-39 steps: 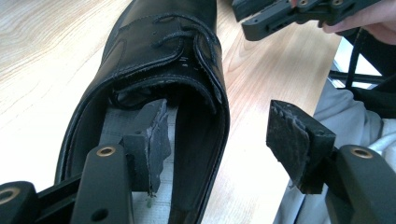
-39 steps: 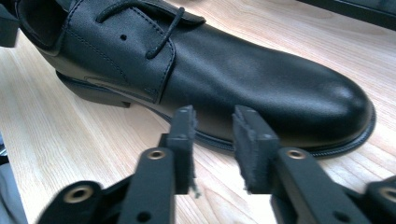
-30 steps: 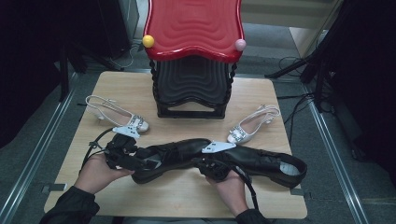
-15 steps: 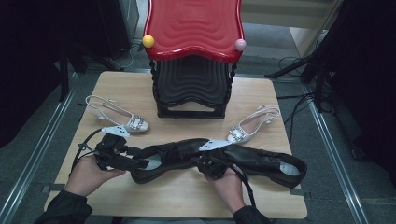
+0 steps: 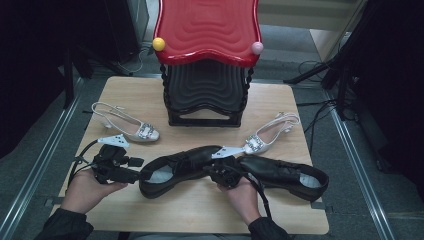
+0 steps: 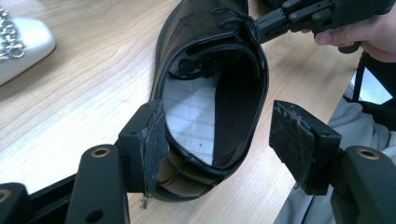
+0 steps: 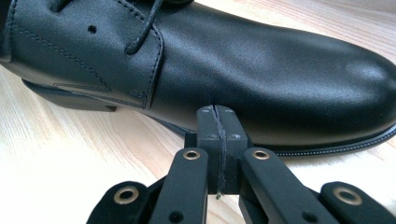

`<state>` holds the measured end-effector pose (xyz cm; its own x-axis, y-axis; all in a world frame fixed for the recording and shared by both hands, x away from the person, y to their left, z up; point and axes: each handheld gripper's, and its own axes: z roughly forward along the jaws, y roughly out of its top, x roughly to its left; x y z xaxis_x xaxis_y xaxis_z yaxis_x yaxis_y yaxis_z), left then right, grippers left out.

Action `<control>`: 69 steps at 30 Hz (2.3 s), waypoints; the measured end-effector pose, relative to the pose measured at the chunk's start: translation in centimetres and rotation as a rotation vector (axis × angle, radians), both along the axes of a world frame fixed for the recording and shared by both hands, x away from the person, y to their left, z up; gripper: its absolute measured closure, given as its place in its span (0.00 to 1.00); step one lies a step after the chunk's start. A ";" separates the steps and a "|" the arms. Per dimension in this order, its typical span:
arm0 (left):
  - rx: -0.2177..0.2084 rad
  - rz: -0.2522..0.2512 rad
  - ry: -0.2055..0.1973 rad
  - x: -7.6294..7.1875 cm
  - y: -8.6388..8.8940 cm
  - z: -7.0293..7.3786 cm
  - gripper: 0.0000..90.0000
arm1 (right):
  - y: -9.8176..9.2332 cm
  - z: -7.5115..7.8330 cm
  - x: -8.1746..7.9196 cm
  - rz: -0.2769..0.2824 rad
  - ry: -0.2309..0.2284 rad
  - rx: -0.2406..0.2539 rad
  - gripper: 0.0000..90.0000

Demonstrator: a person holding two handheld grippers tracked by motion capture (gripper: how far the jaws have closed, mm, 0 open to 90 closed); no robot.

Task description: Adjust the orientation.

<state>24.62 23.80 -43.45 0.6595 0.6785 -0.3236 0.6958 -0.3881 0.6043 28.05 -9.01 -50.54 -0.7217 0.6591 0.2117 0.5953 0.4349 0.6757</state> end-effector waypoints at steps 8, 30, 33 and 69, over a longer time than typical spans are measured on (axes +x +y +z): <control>0.002 0.049 -0.003 -0.6 1.3 -0.2 0.41 | 0.5 0.1 0.7 0.000 -0.002 -0.005 1.00; -0.007 0.154 -0.005 -1.3 3.5 -1.7 0.77 | 1.9 0.1 2.7 0.018 0.008 0.002 1.00; -0.002 0.171 -0.010 -1.1 3.2 -1.8 0.84 | 2.0 0.1 2.9 0.024 0.008 -0.001 1.00; 0.009 0.090 0.053 0.6 1.5 -5.0 0.95 | 3.9 1.4 1.0 0.128 0.026 0.051 1.00</control>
